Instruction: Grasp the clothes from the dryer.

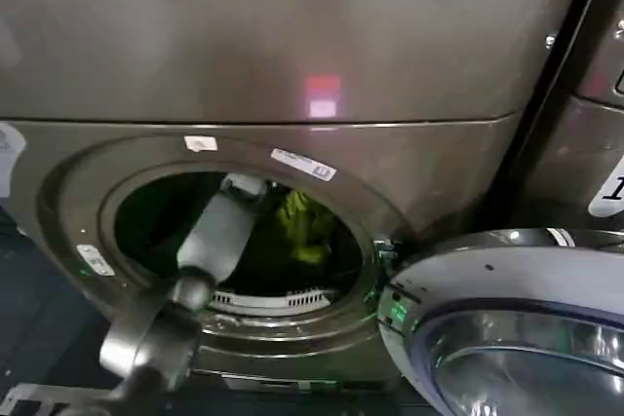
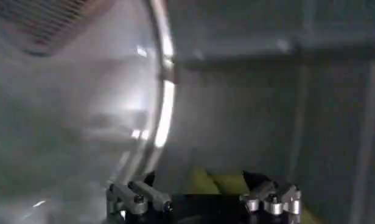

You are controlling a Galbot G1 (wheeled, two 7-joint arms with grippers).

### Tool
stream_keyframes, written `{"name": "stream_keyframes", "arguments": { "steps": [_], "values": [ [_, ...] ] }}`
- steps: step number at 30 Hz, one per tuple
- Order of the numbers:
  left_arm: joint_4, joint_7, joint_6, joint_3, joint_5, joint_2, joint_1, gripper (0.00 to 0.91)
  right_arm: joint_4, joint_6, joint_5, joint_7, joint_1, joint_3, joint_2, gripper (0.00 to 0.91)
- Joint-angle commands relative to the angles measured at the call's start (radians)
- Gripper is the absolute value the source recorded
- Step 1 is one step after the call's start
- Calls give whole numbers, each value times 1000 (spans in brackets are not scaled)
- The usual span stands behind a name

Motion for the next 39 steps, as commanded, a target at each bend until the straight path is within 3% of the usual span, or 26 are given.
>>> {"name": "stream_keyframes", "arguments": {
  "steps": [1,33,34,36,37,39],
  "values": [
    [69,47,19,47,289,-9,-57,907,6,0,0,0,4,-6,3,907],
    [122,0,2,71,307,-22,22,907,47,-1,1,1,12,-17,28,907],
    [123,10,-2,75,307,-21,21,796,47,0,0,1,15,-20,28,907],
    [127,23,-11,75,305,-20,15,125,47,0,-2,2,20,-28,28,907],
    [128,24,-14,75,305,-19,13,34,48,0,-3,1,23,-32,28,907],
    [131,27,-20,75,305,-19,8,0,48,0,-3,1,27,-35,28,907]
  ]
}}
